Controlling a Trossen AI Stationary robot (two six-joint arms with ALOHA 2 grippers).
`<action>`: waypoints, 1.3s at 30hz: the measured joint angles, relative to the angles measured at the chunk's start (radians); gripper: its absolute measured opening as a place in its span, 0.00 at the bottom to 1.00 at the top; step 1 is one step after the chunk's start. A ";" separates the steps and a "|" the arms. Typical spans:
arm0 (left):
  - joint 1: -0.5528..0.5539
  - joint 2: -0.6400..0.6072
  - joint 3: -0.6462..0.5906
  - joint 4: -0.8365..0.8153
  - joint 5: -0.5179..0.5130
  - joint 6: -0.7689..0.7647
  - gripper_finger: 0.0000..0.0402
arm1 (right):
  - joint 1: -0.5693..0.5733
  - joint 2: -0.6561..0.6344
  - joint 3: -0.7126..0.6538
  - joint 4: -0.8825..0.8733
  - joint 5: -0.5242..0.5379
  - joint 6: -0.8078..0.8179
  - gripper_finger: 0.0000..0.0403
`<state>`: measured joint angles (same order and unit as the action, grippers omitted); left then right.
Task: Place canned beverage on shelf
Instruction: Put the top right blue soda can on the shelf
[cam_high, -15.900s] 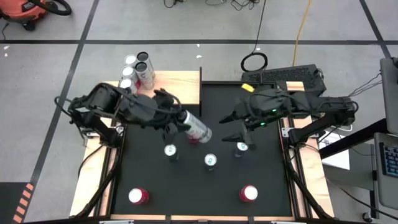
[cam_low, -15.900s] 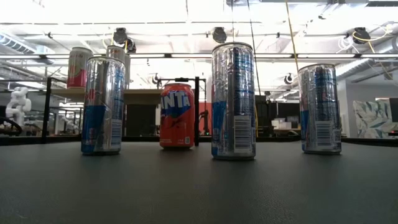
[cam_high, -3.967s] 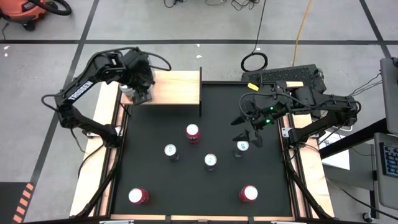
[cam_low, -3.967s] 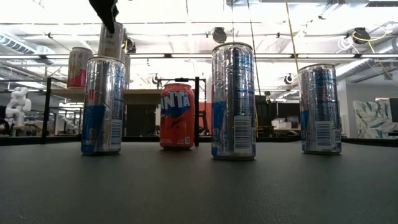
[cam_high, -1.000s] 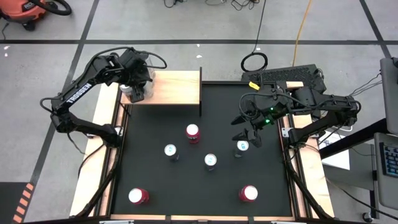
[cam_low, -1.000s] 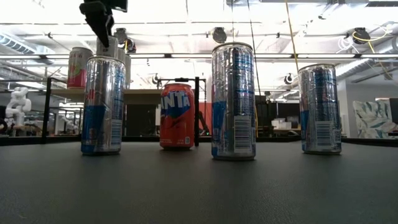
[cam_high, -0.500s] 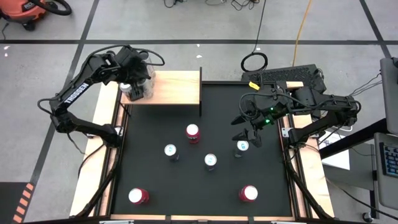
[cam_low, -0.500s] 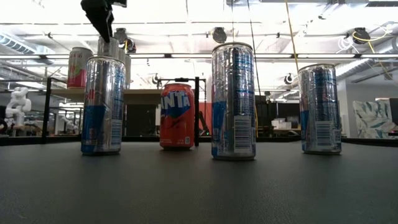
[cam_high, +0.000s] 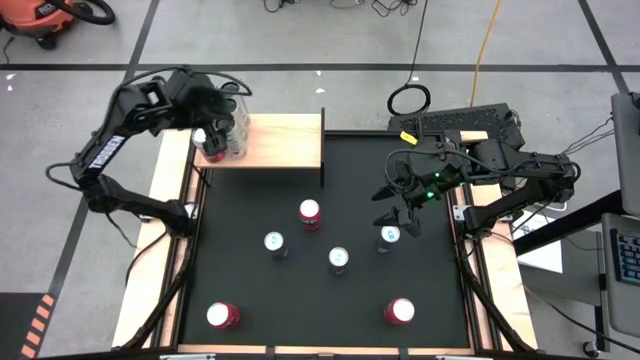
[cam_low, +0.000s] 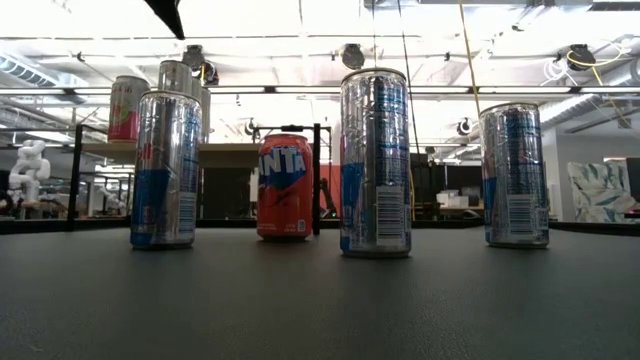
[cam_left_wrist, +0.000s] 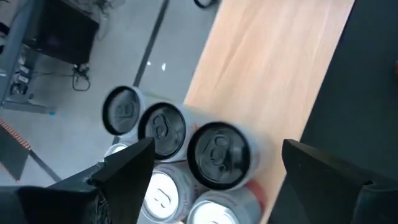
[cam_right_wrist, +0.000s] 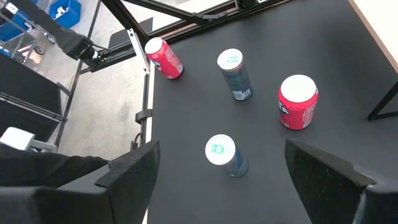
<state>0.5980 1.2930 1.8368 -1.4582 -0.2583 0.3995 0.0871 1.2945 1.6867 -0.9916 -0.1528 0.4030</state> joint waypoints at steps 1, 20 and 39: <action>-0.019 0.000 0.023 -0.005 -0.002 -0.044 0.85 | 0.000 0.000 0.000 0.000 0.000 0.000 0.80; -0.585 -0.026 0.192 -0.025 0.123 -0.860 0.57 | 0.000 0.003 0.000 0.000 0.028 -0.083 0.80; -0.777 0.080 0.083 -0.018 0.091 -0.936 0.37 | -0.016 0.056 0.001 -0.037 0.040 0.113 0.80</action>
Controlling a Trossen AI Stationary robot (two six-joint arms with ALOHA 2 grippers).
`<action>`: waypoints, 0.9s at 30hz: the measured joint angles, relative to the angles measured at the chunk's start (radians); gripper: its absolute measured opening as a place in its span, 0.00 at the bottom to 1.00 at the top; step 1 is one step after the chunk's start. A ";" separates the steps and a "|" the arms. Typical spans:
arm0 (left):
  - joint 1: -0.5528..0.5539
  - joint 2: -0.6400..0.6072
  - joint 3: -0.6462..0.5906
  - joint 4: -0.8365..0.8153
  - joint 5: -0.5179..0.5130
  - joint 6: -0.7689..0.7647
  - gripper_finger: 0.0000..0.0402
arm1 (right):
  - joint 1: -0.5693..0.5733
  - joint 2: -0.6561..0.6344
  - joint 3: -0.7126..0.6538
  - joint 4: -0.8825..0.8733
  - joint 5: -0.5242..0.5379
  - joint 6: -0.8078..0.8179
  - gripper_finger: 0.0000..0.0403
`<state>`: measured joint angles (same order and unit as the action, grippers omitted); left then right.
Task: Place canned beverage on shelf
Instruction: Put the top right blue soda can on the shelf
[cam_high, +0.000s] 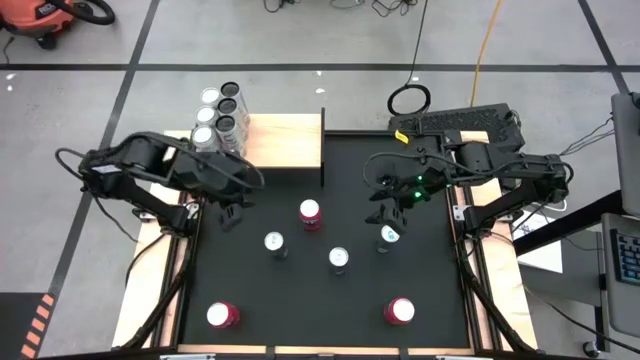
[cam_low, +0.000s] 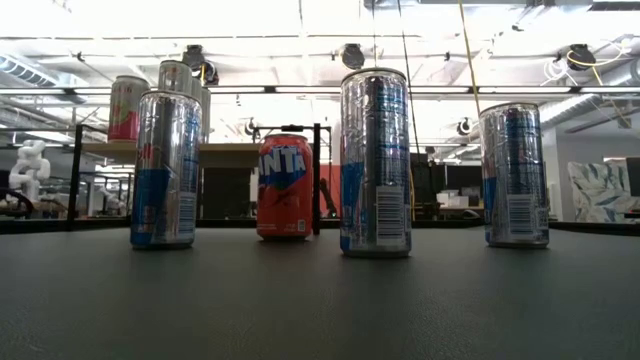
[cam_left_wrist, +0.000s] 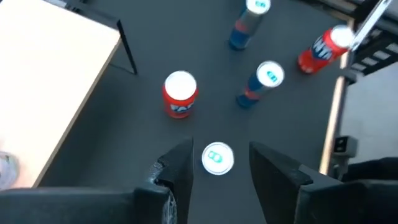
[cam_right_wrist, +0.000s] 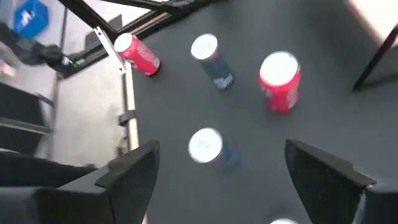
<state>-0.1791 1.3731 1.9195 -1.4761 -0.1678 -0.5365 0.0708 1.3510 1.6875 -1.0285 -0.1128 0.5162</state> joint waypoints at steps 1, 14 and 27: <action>0.000 0.005 -0.009 0.001 -0.008 0.000 0.37 | 0.000 0.000 0.000 -0.012 -0.016 0.036 0.80; -0.034 0.056 -0.092 0.004 -0.019 -0.009 0.37 | 0.101 0.000 0.000 -0.321 -0.016 0.276 0.80; -0.046 0.056 -0.094 0.021 -0.040 -0.072 0.37 | 0.101 0.000 0.000 -0.353 0.098 0.369 0.80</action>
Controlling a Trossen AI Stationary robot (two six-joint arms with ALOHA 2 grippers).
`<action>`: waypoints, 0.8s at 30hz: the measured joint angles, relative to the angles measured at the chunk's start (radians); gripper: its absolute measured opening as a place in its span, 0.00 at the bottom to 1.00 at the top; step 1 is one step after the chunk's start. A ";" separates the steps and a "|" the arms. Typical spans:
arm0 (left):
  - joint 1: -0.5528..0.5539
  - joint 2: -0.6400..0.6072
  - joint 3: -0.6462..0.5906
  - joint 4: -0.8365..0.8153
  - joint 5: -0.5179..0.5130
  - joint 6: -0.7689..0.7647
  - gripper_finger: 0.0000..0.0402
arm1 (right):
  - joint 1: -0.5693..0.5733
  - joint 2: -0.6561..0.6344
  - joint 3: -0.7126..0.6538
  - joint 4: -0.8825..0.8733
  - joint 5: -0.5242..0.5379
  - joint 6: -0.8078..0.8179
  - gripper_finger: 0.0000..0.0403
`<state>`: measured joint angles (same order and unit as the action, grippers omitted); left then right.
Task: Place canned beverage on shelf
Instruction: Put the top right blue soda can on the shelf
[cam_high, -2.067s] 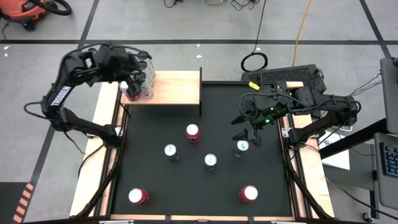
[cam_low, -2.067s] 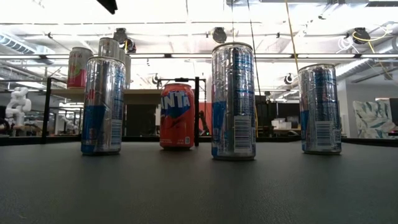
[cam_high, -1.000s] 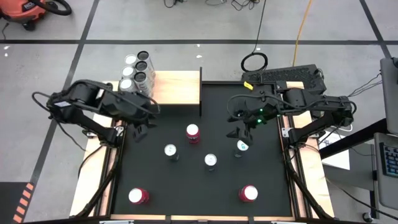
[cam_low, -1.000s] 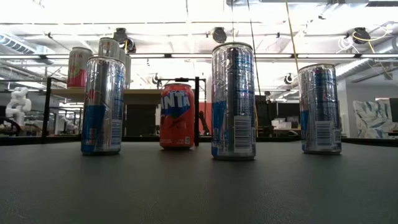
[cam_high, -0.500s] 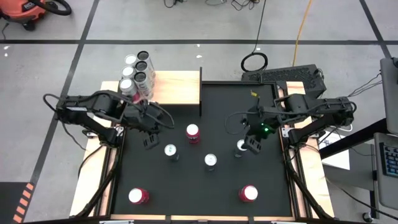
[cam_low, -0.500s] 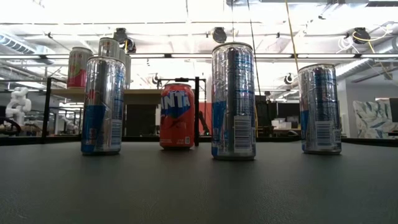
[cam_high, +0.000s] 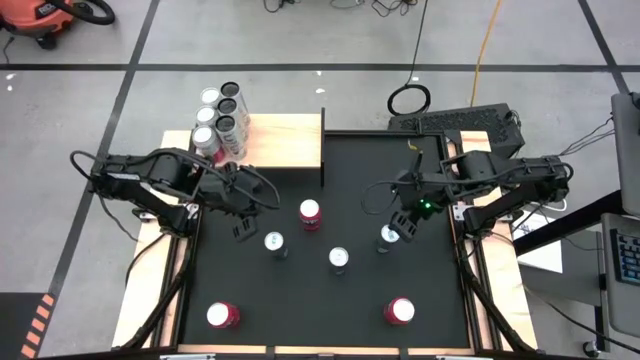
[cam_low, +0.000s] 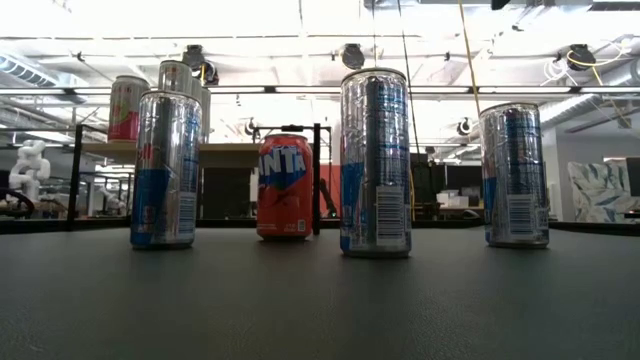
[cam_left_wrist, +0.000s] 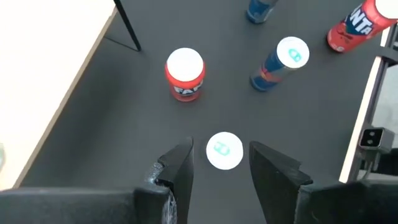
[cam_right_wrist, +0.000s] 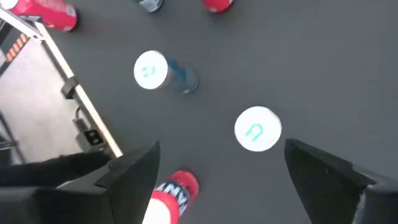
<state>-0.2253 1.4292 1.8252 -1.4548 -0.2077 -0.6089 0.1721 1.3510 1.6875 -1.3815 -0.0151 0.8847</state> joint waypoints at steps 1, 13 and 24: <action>0.000 0.000 0.000 0.000 0.000 -0.013 0.37 | -0.001 0.000 0.000 0.000 0.015 -0.013 0.80; -0.095 -0.034 0.000 -0.049 -0.003 -0.067 0.37 | 0.016 0.000 0.000 -0.055 0.014 -0.238 0.80; -0.256 -0.052 0.000 -0.112 -0.058 -0.332 0.37 | 0.018 0.000 0.000 -0.052 0.015 -0.489 0.80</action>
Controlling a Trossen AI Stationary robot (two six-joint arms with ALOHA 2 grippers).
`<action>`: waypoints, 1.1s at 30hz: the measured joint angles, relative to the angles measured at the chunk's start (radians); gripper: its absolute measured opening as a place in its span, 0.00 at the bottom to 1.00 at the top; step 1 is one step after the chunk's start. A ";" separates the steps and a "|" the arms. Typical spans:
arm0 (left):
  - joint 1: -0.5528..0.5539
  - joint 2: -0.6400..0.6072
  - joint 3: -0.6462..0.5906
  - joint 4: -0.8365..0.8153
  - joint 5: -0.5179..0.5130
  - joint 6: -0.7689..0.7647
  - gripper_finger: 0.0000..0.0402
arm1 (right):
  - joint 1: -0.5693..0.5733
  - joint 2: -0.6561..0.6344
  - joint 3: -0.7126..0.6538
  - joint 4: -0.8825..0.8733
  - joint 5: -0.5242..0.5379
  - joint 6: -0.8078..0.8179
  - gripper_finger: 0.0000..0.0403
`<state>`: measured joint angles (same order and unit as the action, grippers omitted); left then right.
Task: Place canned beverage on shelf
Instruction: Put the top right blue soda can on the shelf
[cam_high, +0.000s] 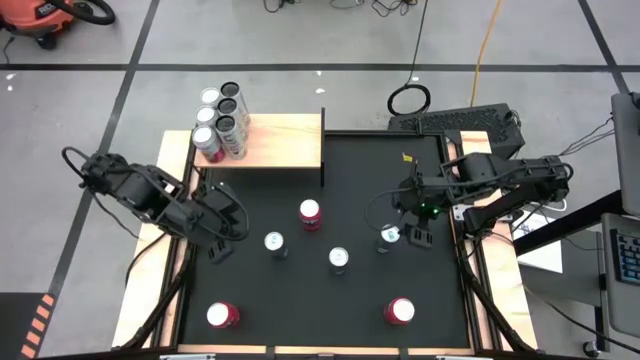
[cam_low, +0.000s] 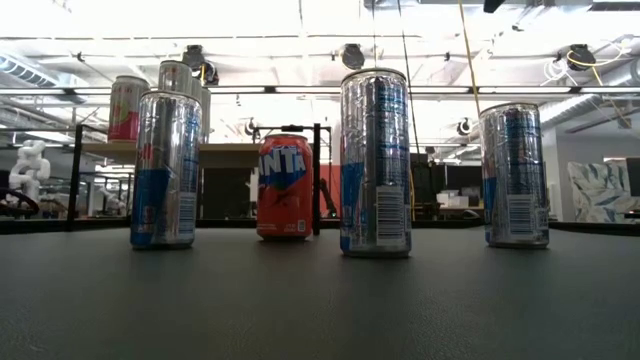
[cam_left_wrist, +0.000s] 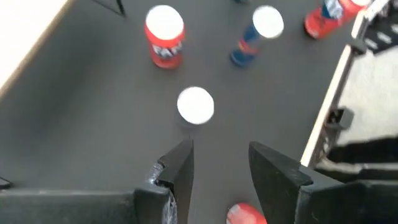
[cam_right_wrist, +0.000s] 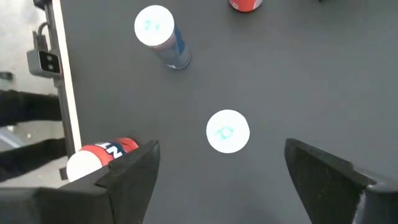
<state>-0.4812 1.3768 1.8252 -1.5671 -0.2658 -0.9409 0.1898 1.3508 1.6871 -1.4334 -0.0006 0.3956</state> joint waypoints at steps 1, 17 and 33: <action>-0.002 0.005 0.000 0.000 0.014 0.009 0.37 | 0.000 0.000 0.000 0.001 0.000 -0.010 0.80; 0.011 0.078 0.000 0.029 -0.174 0.083 0.37 | -0.007 0.000 0.000 0.009 0.051 0.039 0.80; -0.006 0.074 0.001 0.025 -0.282 -0.044 0.37 | 0.019 -0.003 -0.032 0.034 0.057 0.145 0.78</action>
<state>-0.4873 1.4511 1.8259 -1.5423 -0.5476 -0.9853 0.2091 1.3476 1.6551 -1.3997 0.0568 0.5404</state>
